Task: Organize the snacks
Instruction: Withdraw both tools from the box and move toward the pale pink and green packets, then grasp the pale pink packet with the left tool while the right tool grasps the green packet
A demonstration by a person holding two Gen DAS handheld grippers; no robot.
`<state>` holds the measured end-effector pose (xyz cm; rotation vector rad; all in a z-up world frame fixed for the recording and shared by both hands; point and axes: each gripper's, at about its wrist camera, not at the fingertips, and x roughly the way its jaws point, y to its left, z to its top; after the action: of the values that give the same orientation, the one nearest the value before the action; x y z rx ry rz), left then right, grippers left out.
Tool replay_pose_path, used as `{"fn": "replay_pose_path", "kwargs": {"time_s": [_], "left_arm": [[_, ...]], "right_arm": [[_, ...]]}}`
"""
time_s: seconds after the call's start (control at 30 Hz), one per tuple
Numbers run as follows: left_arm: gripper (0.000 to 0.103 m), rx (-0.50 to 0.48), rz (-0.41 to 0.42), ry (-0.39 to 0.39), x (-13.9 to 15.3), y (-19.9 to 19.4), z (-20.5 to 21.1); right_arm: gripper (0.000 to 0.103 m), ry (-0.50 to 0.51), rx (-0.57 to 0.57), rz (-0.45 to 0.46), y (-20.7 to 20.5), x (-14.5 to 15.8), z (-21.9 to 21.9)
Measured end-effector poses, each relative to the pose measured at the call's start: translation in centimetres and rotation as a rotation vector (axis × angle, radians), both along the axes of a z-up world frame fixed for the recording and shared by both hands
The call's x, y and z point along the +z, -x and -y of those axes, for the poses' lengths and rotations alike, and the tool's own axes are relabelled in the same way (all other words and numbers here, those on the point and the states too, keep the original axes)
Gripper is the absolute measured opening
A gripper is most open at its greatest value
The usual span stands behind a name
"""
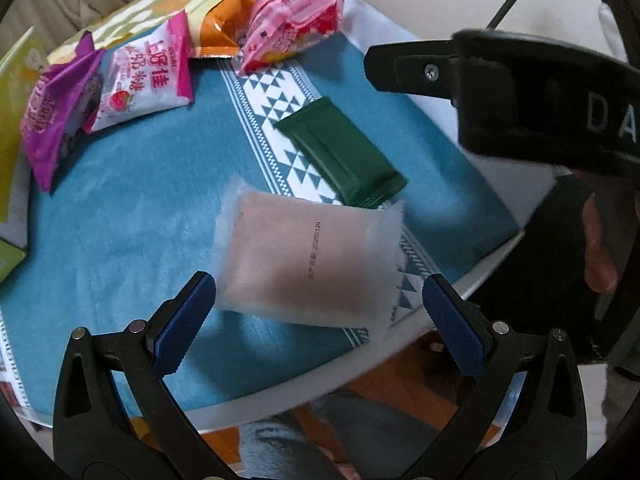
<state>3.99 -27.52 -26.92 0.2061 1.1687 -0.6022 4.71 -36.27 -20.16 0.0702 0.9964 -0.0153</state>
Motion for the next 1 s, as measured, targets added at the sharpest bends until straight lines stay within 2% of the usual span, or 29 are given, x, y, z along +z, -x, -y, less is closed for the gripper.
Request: {"fn": "replay_pose_path", "kwargs": {"time_s": [0.13,0.37,0.47,0.53,0.73,0.77,0.9,1.0], "left_arm": [[0.102,0.014,0.053,-0.045,-0.8,0.0,0.7],[0.102,0.004,0.082,-0.073,-1.8,-0.3,1.3],[0.102,0.022,0.063,-0.080,-2.4,-1.0,1.0],[0.103,0.033,0.027,-0.055,-2.6,-1.7,0.3],[0.103,0.051,0.047,-0.056,-2.5,-3.1,-0.9],[0.103,0.040,0.043,-0.078,-2.4,-3.1,-0.9],[0.103,0.003,0.049,-0.080,-2.1,-3.7,-0.3],[0.099,-0.004,0.039,-0.070,-2.2,-4.4,-0.1]], "right_arm": [[0.103,0.014,0.020,-0.008,-0.1,-1.3,-0.3],[0.103,0.047,0.047,-0.004,-0.5,-2.4,-0.6],[0.103,0.059,0.072,-0.008,-0.6,-2.8,-0.9],[0.102,0.056,0.088,-0.007,-0.8,-3.0,-1.1],[0.089,0.063,0.126,-0.026,-1.6,-3.9,-2.1],[0.087,0.055,0.127,-0.032,-1.8,-4.1,-2.2],[0.085,0.068,0.138,-0.037,-2.1,-4.5,-2.8],[0.082,0.061,0.151,-0.055,-2.5,-5.3,-3.1]]}}
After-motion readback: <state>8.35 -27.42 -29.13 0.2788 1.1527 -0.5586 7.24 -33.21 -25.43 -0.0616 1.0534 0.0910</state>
